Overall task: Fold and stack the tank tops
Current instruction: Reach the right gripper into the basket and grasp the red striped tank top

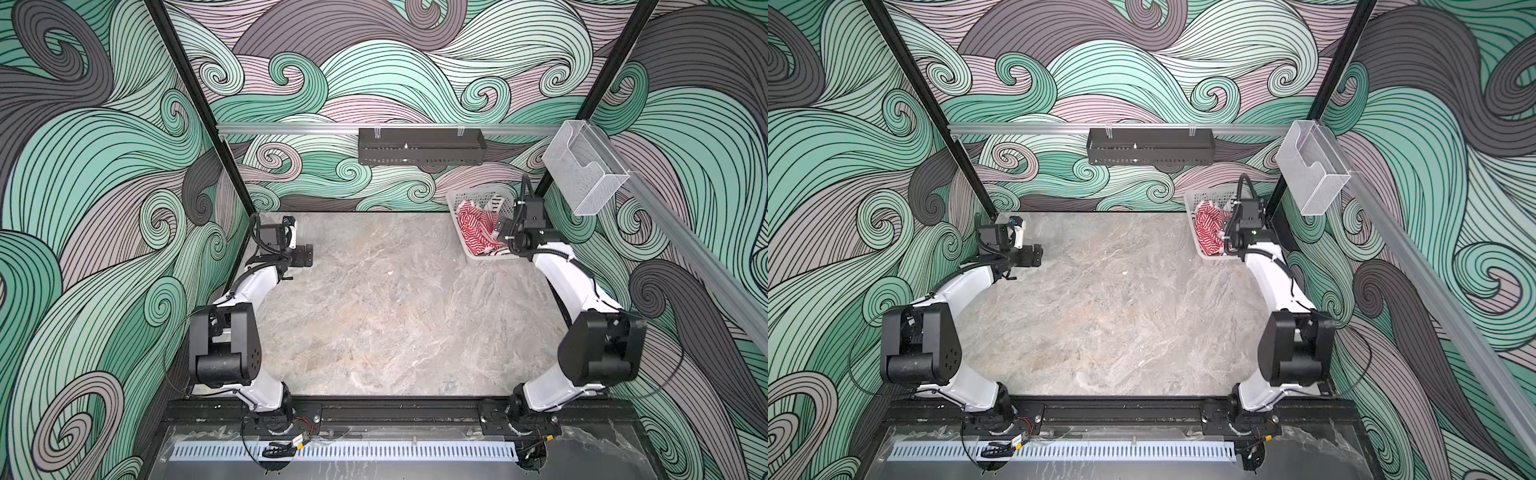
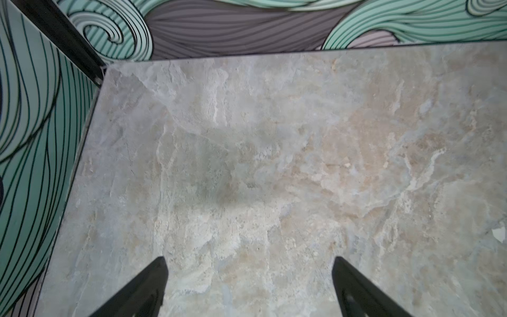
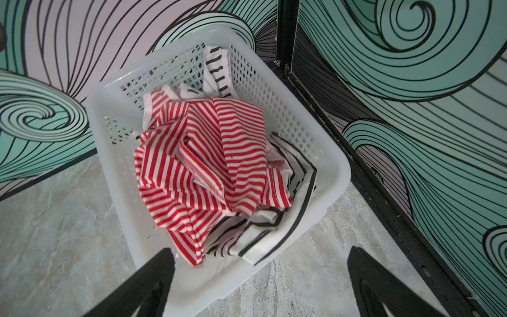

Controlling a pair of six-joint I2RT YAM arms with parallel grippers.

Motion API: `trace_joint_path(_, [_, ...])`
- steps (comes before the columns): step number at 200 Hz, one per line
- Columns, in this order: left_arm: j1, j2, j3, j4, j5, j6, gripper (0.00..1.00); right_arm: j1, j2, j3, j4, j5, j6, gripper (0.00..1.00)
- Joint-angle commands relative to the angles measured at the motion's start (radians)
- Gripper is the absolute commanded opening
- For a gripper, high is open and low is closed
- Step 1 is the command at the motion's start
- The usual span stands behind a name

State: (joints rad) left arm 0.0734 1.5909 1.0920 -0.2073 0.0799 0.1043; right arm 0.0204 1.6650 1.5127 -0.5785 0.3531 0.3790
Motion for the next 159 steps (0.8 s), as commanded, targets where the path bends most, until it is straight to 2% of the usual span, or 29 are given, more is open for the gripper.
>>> trace_joint_path(1, [-0.007,0.023,0.075,-0.321,0.08,0.039,0.96,0.005,0.092,0.127,-0.403,0.007,0.003,0.99])
trace_joint_path(28, [-0.02,0.01,0.155,-0.455,0.132,0.058,0.95,-0.047,0.222,0.319,-0.42,-0.108,-0.046,0.99])
trace_joint_path(44, [-0.024,-0.014,0.17,-0.488,0.139,0.061,0.95,-0.102,0.305,0.403,-0.434,-0.239,-0.037,0.97])
trace_joint_path(66, [-0.029,-0.052,0.155,-0.501,0.144,0.063,0.93,-0.144,0.389,0.484,-0.433,-0.4,-0.025,0.88])
trace_joint_path(95, [-0.032,-0.083,0.111,-0.479,0.145,0.069,0.92,-0.151,0.451,0.54,-0.426,-0.557,0.002,0.66])
trace_joint_path(107, [-0.035,-0.079,0.111,-0.49,0.146,0.061,0.91,-0.152,0.453,0.533,-0.407,-0.591,0.023,0.6])
trace_joint_path(159, [-0.046,-0.07,0.108,-0.498,0.155,0.043,0.9,-0.152,0.465,0.495,-0.373,-0.585,0.065,0.57])
